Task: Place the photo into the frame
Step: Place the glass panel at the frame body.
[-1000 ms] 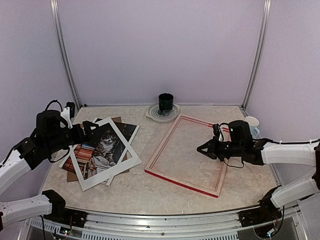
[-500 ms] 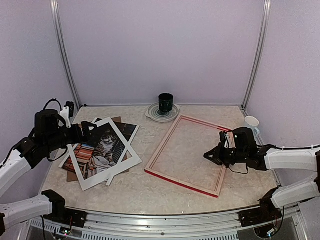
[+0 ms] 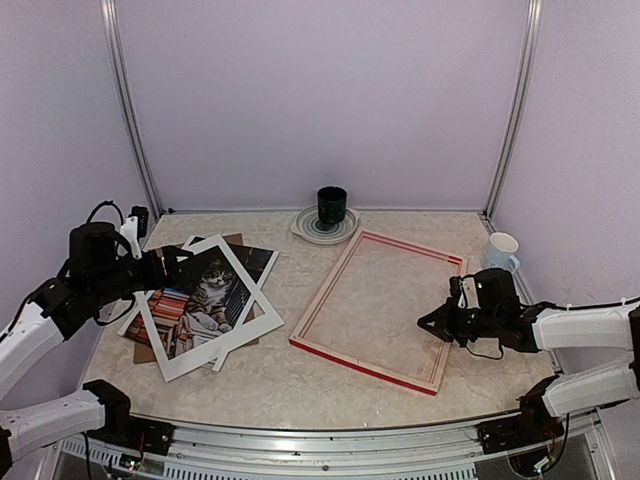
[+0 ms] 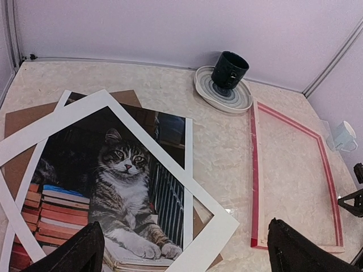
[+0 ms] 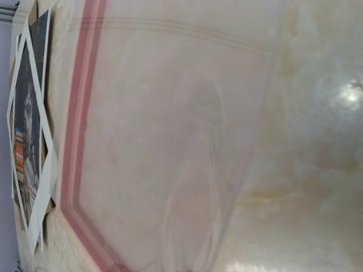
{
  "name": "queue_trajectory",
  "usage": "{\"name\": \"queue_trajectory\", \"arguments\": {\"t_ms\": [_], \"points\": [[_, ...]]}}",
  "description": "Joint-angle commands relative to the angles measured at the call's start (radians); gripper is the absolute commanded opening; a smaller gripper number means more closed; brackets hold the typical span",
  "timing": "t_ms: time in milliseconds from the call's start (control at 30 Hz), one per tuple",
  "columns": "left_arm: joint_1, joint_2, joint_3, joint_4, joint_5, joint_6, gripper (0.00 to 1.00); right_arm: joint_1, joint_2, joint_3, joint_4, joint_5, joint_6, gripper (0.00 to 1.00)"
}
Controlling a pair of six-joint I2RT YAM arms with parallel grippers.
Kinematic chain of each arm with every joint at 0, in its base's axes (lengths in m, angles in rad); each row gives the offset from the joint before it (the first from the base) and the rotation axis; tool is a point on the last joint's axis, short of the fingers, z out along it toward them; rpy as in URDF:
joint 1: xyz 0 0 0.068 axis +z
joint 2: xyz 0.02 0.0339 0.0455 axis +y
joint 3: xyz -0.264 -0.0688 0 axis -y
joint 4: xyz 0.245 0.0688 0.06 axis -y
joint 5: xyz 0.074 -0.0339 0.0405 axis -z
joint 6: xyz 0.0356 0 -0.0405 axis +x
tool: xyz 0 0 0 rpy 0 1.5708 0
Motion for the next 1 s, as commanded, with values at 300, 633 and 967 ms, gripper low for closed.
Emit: {"name": "queue_trajectory", "arguments": {"t_ms": [300, 633, 967], "points": [[0.012, -0.009, -0.014, 0.03, 0.018, 0.013, 0.99, -0.05, -0.043, -0.03, 0.01, -0.027, -0.038, 0.0], [0.016, -0.003, -0.014, 0.031, 0.02, 0.013, 0.99, -0.057, -0.046, -0.028, -0.023, -0.059, -0.068, 0.0], [0.017, -0.005, -0.014, 0.029, 0.02, 0.011, 0.99, -0.062, -0.066, -0.025, -0.071, -0.06, -0.096, 0.0]]}}
